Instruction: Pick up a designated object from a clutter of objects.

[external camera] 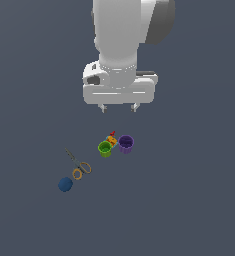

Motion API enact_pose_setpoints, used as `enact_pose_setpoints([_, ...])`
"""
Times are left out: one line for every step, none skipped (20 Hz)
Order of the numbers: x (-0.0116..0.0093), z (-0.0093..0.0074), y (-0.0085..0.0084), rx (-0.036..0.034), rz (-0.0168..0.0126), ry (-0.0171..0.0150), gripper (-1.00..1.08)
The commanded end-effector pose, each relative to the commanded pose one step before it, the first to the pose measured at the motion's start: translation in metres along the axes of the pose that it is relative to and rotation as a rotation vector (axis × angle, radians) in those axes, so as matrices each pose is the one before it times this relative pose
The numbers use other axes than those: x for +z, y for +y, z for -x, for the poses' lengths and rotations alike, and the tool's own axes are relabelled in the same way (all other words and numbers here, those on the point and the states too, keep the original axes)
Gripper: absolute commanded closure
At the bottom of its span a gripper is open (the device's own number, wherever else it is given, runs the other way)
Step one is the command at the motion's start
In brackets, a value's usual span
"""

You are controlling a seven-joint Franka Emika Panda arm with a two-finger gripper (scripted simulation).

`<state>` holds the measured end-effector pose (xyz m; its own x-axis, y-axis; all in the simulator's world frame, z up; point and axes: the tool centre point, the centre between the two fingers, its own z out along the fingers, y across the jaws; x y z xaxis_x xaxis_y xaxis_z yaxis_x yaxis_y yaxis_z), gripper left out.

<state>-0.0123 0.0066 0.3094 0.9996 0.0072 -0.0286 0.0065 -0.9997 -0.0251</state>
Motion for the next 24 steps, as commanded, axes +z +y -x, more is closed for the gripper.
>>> enact_pose_setpoints([0.0, 0.0, 0.00001, 0.0, 0.0, 0.0, -0.92])
enact_pose_setpoints([0.00011, -0.00018, 0.00036, 0.0, 0.0, 0.0, -0.92])
enact_pose_setpoints([-0.00023, -0.0002, 0.00191, 0.00188, 0.00038, 0.00105, -0.92])
enact_pose_setpoints([-0.00014, -0.00047, 0.0028, 0.00232, 0.00045, 0.00126, -0.92])
enact_pose_setpoints([-0.00018, -0.00065, 0.00387, 0.00317, 0.00063, 0.00171, -0.92])
enact_pose_setpoints([-0.00027, -0.00077, 0.005, 0.0042, 0.00085, 0.00223, -0.92])
enact_pose_setpoints([-0.00033, -0.00083, 0.00568, 0.00486, 0.00101, 0.00251, -0.92])
enact_pose_setpoints([-0.00032, -0.00064, 0.00475, 0.00421, 0.00089, 0.0021, -0.92])
enact_pose_setpoints([-0.00026, -0.00046, 0.00356, 0.00324, 0.00067, 0.00155, -0.92])
enact_pose_setpoints([-0.00024, -0.00028, 0.00244, 0.0024, 0.00048, 0.00108, -0.92])
enact_pose_setpoints([-0.00018, -0.00012, 0.00126, 0.00141, 0.00025, 0.00057, -0.92])
enact_pose_setpoints([-0.00006, 0.00001, -0.00008, 0.0, 0.0, 0.0, -0.92])
enact_pose_setpoints([0.00007, 0.00013, -0.00072, -0.00059, -0.00015, -0.00032, -0.92])
enact_pose_setpoints([0.00034, -0.00009, -0.00049, -0.00134, -0.00012, -0.00029, -0.92])
enact_pose_setpoints([0.00052, -0.00029, 0.00025, -0.00138, 0.00001, -0.00001, -0.92])
enact_pose_setpoints([0.0008, -0.00049, 0.00069, -0.00195, 0.00008, 0.00013, -0.92])
enact_pose_setpoints([0.00113, -0.00069, 0.00108, -0.00257, 0.00012, 0.00019, -0.92])
enact_pose_setpoints([0.00149, -0.00088, 0.00126, -0.00358, 0.00015, 0.00021, -0.92])
enact_pose_setpoints([0.00186, -0.00106, 0.00145, -0.00452, 0.00016, 0.0002, -0.92])
enact_pose_setpoints([0.00222, -0.00123, 0.00167, -0.00543, 0.00017, 0.0002, -0.92])
enact_pose_setpoints([0.00258, -0.00139, 0.0019, -0.00632, 0.00019, 0.00022, -0.92])
enact_pose_setpoints([0.00291, -0.00152, 0.00214, -0.00714, 0.00022, 0.00024, -0.92])
enact_pose_setpoints([0.00325, -0.00165, 0.00248, -0.00783, 0.00025, 0.00028, -0.92])
enact_pose_setpoints([0.00361, -0.00176, 0.00279, -0.00864, 0.0003, 0.00032, -0.92])
